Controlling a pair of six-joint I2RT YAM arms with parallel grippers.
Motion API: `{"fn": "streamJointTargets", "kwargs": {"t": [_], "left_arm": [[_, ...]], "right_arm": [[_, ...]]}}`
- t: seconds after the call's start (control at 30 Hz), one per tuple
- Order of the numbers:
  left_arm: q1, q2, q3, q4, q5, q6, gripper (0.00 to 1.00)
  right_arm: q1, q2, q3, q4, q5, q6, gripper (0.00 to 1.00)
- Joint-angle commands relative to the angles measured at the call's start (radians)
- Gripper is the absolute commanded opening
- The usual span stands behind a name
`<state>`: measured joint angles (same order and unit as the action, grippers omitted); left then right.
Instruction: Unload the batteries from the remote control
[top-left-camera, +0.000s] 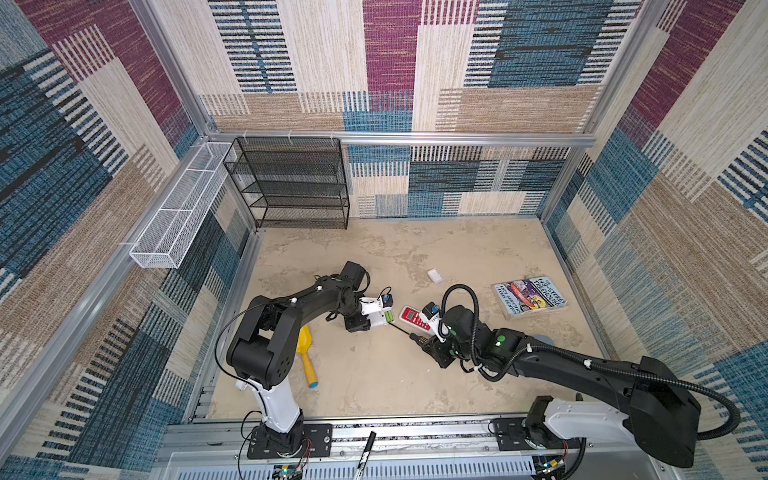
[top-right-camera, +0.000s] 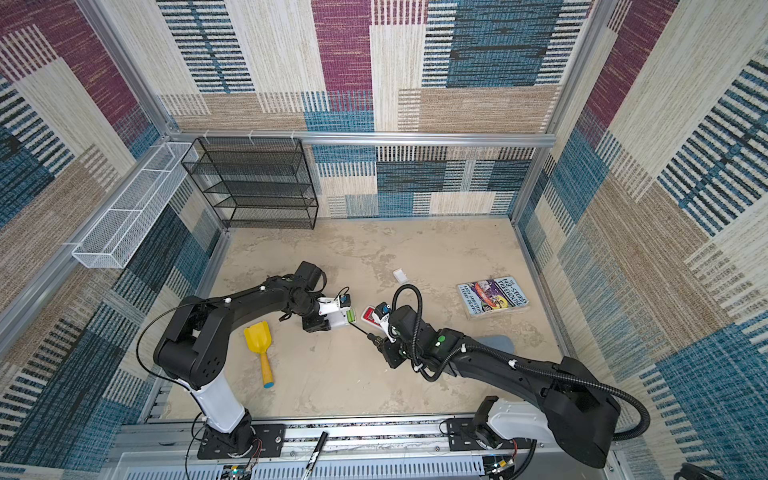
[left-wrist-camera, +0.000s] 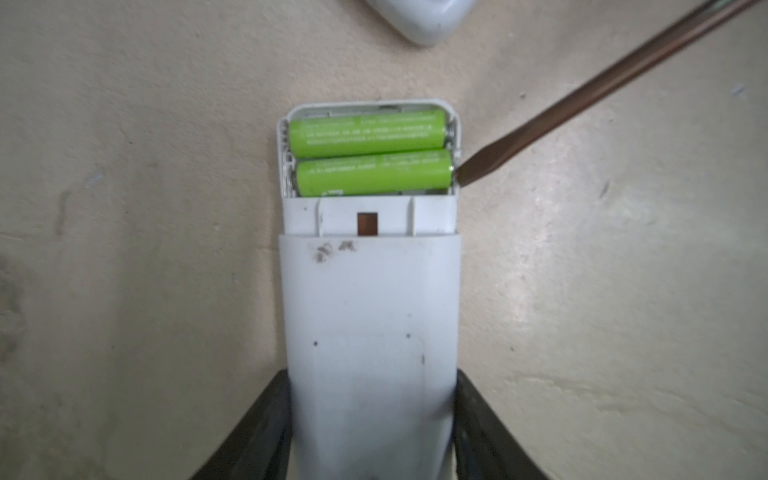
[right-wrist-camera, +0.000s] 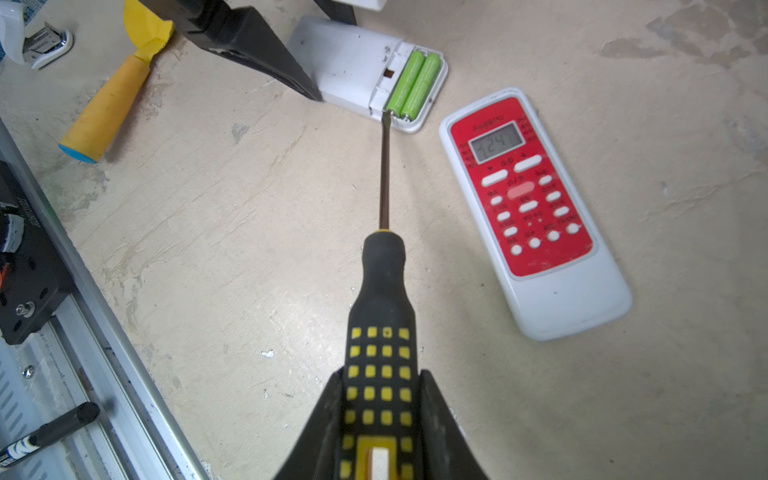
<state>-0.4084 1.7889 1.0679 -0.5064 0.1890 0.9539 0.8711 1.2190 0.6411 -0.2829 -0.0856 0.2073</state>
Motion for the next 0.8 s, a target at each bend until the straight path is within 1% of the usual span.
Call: {"fn": "streamJointTargets", "kwargs": {"t": [0.0,0.43,0.77], "left_arm": [[0.003,0.018,-0.013,-0.059,-0.134,0.032,0.54],[0.003,0.019,-0.013,-0.064,-0.132,0.034,0.54],[0.003,0.021,-0.008,-0.068,-0.126,0.034,0.54]], "right_arm": [[0.000,0.002,-0.003,0.048,0.030,-0.004,0.00],[0.000,-0.016,-0.015,0.044,0.103,0.007,0.00],[0.002,0.001,-0.039,0.094,0.094,0.016,0.00]]}}
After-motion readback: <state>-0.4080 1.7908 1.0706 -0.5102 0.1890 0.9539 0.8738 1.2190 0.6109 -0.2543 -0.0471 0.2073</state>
